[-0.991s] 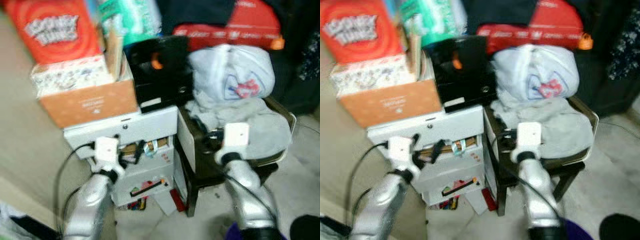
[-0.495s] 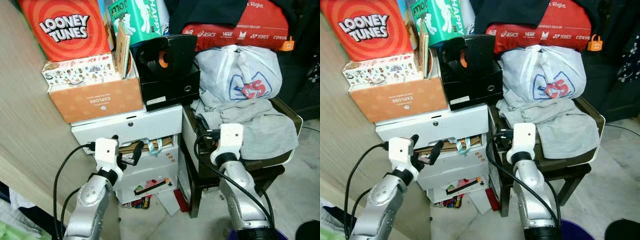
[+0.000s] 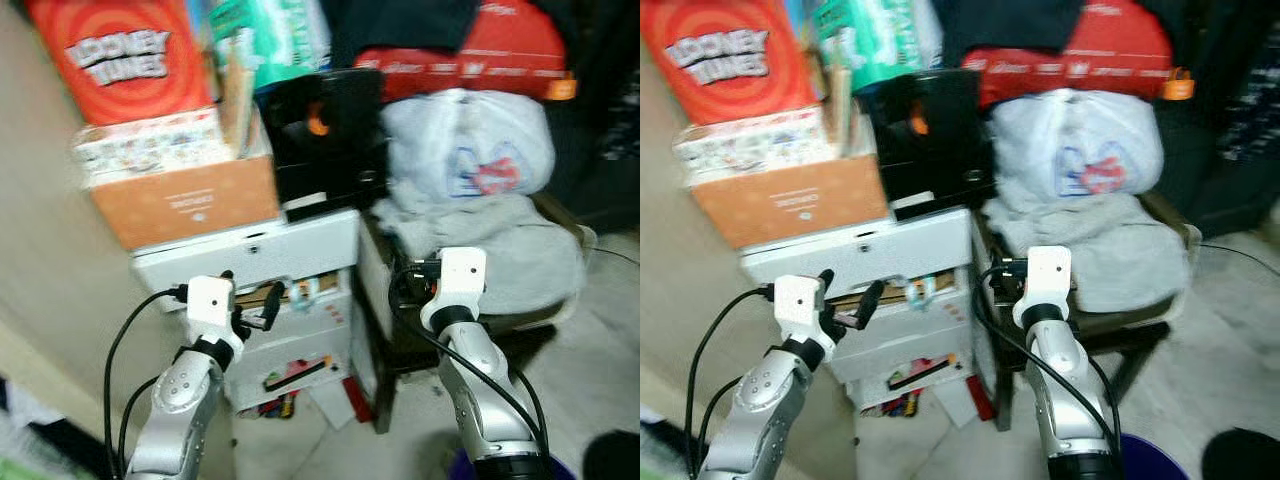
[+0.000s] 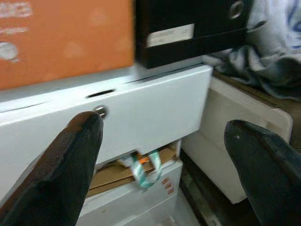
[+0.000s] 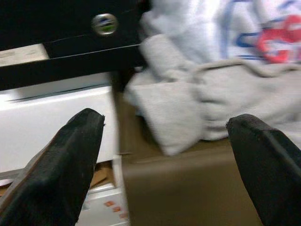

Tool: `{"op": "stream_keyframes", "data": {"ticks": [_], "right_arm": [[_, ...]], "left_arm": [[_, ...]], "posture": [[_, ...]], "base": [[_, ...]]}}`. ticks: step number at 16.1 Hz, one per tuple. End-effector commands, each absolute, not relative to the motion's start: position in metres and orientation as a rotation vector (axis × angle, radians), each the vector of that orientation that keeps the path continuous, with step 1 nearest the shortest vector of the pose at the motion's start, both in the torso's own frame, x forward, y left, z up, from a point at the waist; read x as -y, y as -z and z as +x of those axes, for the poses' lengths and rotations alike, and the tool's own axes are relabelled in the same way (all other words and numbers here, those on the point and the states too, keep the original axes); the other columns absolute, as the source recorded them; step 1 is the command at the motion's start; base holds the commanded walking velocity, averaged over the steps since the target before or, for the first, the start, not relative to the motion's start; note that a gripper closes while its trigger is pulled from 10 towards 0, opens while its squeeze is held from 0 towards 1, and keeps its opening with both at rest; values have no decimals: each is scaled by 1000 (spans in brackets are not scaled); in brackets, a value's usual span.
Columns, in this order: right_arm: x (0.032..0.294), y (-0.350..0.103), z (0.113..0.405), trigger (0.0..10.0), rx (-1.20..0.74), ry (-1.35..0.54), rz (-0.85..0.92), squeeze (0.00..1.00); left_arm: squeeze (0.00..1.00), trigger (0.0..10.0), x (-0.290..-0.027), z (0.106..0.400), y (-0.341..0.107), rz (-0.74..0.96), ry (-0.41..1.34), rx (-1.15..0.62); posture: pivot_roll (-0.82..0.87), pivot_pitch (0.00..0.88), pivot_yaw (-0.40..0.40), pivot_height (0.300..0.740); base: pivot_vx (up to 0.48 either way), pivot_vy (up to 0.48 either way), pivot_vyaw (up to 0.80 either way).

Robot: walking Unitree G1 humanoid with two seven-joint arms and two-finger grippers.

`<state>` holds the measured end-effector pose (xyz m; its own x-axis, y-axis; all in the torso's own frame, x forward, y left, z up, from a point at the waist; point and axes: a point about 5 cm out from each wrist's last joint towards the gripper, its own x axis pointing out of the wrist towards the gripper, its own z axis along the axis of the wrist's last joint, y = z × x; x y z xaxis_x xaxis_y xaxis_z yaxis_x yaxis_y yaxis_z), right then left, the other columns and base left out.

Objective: Clean up the room

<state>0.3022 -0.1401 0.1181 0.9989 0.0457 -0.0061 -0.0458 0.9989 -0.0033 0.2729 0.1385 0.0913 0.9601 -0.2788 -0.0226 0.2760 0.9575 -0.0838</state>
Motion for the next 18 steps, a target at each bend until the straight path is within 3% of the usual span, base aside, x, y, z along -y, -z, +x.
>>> {"op": "stream_keyframes", "data": {"ticks": [1,4,11,18], "right_arm": [[141,-122,304,10000,2,-46,0,0],[140,-122,305,10000,2,-48,2,0],[141,-123,307,10000,6,-45,-12,0],[140,-121,306,10000,1,-43,-17,0]], "left_arm": [[0,10000,-138,273,-93,-69,290,-31],[0,10000,-138,274,-95,-69,288,-24],[0,10000,-138,274,-94,-79,286,-22],[0,10000,-138,272,-94,-81,290,-26]], "posture": [[-91,44,78,740],[-90,38,77,740],[-89,28,80,740],[-86,39,81,740]], "base": [[0,-364,0],[0,-321,0],[0,0,0],[0,0,753]]}}
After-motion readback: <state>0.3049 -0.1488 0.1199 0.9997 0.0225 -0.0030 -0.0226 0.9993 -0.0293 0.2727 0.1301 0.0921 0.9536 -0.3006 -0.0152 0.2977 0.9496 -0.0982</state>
